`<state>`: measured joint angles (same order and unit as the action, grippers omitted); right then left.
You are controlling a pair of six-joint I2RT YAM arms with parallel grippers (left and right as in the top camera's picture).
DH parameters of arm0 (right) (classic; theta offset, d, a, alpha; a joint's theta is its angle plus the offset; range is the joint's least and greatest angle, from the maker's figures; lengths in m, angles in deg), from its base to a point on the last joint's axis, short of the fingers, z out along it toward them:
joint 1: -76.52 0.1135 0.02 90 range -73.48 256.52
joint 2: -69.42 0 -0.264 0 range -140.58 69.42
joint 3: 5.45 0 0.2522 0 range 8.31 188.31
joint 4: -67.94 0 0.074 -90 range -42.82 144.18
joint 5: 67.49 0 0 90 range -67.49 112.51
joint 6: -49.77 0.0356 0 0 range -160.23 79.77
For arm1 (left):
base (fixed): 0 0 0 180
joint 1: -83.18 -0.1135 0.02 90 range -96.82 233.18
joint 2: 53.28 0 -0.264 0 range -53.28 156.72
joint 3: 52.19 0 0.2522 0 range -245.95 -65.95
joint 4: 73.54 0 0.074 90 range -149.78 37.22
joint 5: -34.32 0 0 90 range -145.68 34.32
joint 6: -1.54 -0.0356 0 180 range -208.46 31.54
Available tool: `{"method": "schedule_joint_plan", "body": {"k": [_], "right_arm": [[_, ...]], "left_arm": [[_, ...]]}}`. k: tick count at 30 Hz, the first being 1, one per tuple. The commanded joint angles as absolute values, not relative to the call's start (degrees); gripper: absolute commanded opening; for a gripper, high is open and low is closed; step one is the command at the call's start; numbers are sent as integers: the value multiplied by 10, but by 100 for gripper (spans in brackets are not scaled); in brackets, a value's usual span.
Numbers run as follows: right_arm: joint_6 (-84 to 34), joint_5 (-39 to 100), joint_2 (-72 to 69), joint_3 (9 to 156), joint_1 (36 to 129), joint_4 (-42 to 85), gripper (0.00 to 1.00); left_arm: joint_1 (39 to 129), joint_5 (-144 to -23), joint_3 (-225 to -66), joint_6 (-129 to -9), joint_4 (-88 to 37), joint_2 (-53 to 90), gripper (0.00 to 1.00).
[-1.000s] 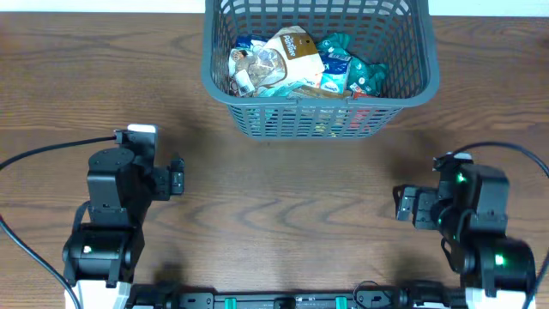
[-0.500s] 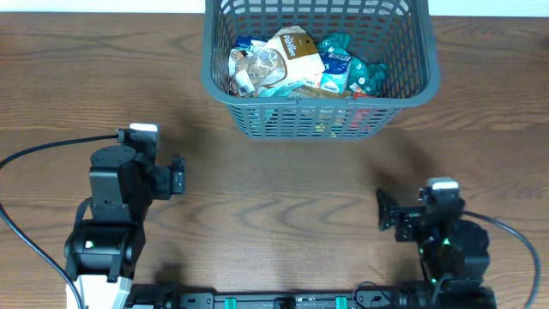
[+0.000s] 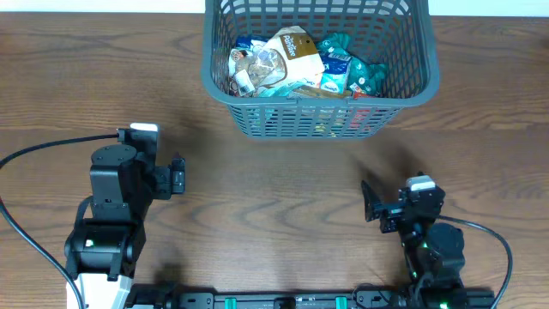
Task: Pack container
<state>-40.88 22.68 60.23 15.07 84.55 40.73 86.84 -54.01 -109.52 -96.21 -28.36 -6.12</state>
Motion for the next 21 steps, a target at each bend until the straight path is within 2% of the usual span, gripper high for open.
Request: {"method": "schedule_joint_plan", "body": {"k": [1, 21], "right_arm": [[-427, 214, 626, 146, 850, 411, 99], [-440, 198, 690, 145, 831, 333, 99]], "left_arm": [[871, -543, -1093, -969, -286, -61, 98], [871, -543, -1093, -969, -286, -61, 99]]}}
